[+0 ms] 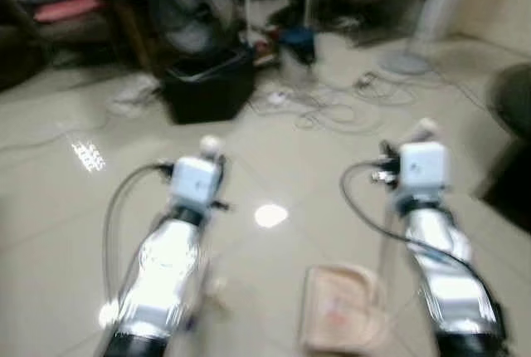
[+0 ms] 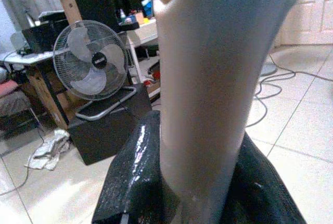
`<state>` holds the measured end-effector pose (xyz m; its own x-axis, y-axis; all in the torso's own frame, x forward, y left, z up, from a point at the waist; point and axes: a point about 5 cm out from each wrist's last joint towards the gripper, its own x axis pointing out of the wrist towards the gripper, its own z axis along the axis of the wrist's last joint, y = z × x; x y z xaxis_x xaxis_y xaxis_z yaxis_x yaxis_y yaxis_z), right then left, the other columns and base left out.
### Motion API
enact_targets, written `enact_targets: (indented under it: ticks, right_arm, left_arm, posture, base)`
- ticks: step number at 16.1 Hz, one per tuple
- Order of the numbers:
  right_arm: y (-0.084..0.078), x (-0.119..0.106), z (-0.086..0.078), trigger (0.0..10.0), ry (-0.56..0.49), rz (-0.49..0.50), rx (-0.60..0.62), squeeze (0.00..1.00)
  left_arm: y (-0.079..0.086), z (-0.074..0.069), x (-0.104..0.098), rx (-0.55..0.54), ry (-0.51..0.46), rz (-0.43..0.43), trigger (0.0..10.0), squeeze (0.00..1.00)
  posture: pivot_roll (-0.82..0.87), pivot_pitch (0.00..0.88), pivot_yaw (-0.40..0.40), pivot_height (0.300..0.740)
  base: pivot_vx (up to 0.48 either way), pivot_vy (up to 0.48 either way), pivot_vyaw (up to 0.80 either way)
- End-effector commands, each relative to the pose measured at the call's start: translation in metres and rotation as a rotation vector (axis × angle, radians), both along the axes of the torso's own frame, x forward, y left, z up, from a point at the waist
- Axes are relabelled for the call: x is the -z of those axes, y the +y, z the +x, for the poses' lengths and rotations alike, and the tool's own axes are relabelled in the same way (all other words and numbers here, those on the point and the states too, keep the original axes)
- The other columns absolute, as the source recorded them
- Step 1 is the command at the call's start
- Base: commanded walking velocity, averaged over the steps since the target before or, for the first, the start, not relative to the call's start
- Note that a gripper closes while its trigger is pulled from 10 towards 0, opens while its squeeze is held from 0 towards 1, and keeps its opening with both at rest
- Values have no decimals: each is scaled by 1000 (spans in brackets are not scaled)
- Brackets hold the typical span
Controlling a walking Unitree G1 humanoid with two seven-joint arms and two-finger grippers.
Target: Sweep floor
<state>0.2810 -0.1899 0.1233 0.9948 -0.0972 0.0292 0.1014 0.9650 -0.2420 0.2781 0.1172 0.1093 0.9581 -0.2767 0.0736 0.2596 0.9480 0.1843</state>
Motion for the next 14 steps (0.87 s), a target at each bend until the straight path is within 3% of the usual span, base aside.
enact_targets:
  ticks: [1, 6, 8, 12, 14]
  right_arm:
    - [10, -13, 4, 10000, -60, -3, -37, 0]
    - [10, -11, 4, 10000, -59, -12, -52, 0]
    - [8, -11, 4, 10000, -70, 32, -41, 0]
    - [11, -11, 6, 10000, -72, 0, -69, 0]
    - [7, -7, 7, 10000, -59, 1, -57, 0]
  left_arm:
    - [10, 3, -10, -24, -45, 16, 10000, 0]
    - [10, 4, -9, -23, -35, 17, 10000, 0]
    - [10, 4, -9, -25, -31, 15, 10000, 0]
    - [10, 4, -7, -25, -20, 3, 10000, 0]
    - [10, 3, -7, -17, -13, -20, 10000, 0]
  posture:
    - [-126, 0, 32, 740]
    - [-127, 0, 38, 740]
    - [-127, 0, 38, 740]
    - [-125, 0, 38, 740]
    - [-118, 0, 41, 740]
  base:
    - [435, 0, 800]
    - [436, 0, 800]
    - [433, 0, 0]
    - [417, 0, 0]
    - [0, 0, 0]
